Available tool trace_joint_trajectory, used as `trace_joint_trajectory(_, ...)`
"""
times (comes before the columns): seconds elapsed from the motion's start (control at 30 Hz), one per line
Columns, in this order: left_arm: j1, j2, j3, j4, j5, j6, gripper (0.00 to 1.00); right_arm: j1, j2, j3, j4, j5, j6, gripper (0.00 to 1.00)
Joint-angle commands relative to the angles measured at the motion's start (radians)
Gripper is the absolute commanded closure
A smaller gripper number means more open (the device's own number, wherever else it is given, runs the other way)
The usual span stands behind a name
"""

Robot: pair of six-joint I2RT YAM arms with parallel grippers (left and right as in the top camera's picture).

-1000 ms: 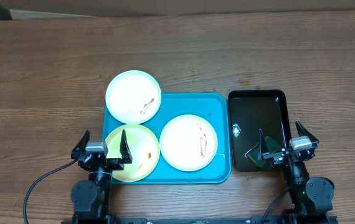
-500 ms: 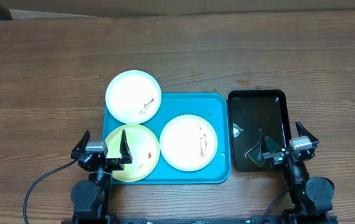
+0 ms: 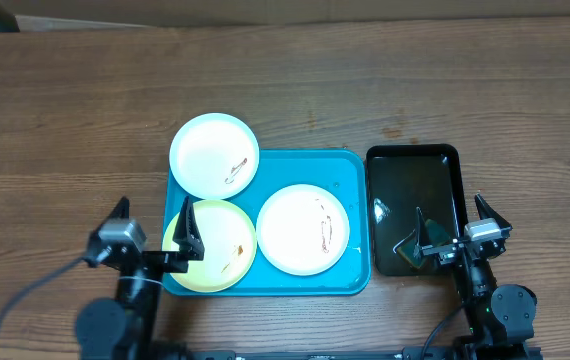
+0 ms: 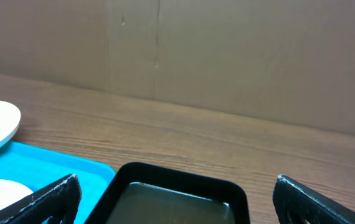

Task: Clean dirty plates on tray and stack at the side
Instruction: 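Move the left gripper toward the upper-right white plate on the blue tray, then grasp the rim of the right white plate with the left gripper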

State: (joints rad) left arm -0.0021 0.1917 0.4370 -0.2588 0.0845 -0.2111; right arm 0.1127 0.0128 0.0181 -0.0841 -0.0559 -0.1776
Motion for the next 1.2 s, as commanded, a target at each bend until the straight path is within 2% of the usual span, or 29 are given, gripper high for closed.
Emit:
trace_joint_trajectory(0.0,0.008,0.215,0.297,-0.18,0.27,-0.024,0.0,-0.004,-0.01,-0.01,0.004,-0.006,-0.003,0.0)
trace_joint_trajectory(0.1,0.008,0.446,0.602,-0.493,0.432,-0.018,0.0,-0.004,-0.01,-0.01,0.003,-0.006,-0.003,0.0)
trace_joint_trajectory(0.23,0.008,0.728,0.986,-0.886,0.433,0.027,0.0,-0.004,-0.01,-0.01,0.003,-0.006,-0.003,0.0)
trace_joint_trajectory(0.33,0.008,0.866,1.16,-0.998,0.439,0.03,0.0,-0.004,-0.01,-0.01,0.003,-0.006,-0.003,0.0)
trace_joint_trajectory(0.43,0.008,0.958,1.221,-1.079,0.533,0.032,0.0,-0.004,-0.01,-0.01,0.003,-0.006,-0.003,0.0)
trace_joint_trajectory(0.47,0.007,0.982,1.22,-1.114,0.544,0.04,0.07,-0.004,-0.01,-0.01,0.004,-0.006,-0.003,0.0)
trace_joint_trajectory(0.53,-0.002,1.024,1.212,-1.197,0.503,0.093,0.34,-0.004,-0.01,-0.01,0.003,-0.006,-0.003,0.0)
trace_joint_trajectory(0.57,-0.01,1.041,1.204,-1.235,0.464,0.104,0.42,-0.004,-0.01,-0.01,0.003,-0.006,-0.003,0.0)
trace_joint_trajectory(0.6,-0.021,1.057,1.19,-1.267,0.415,0.103,0.46,-0.004,-0.01,-0.01,0.004,-0.006,-0.003,0.0)
trace_joint_trajectory(0.7,-0.064,1.095,1.122,-1.271,0.301,0.101,0.56,-0.004,-0.01,-0.01,0.003,-0.006,-0.003,0.0)
trace_joint_trajectory(0.87,-0.177,1.151,0.959,-1.144,0.177,0.099,0.59,-0.004,-0.01,-0.01,0.003,-0.006,-0.003,0.0)
trace_joint_trajectory(0.9,-0.2,1.162,0.921,-1.106,0.167,0.099,0.62,-0.004,-0.01,-0.01,0.003,-0.006,-0.003,0.0)
trace_joint_trajectory(1.07,-0.291,1.236,0.75,-0.894,0.157,0.096,0.61,-0.004,-0.01,-0.01,0.003,-0.006,-0.003,0.0)
trace_joint_trajectory(1.17,-0.334,1.344,0.697,-0.743,0.087,0.096,0.59,-0.004,-0.01,-0.01,0.003,-0.006,-0.003,0.0)
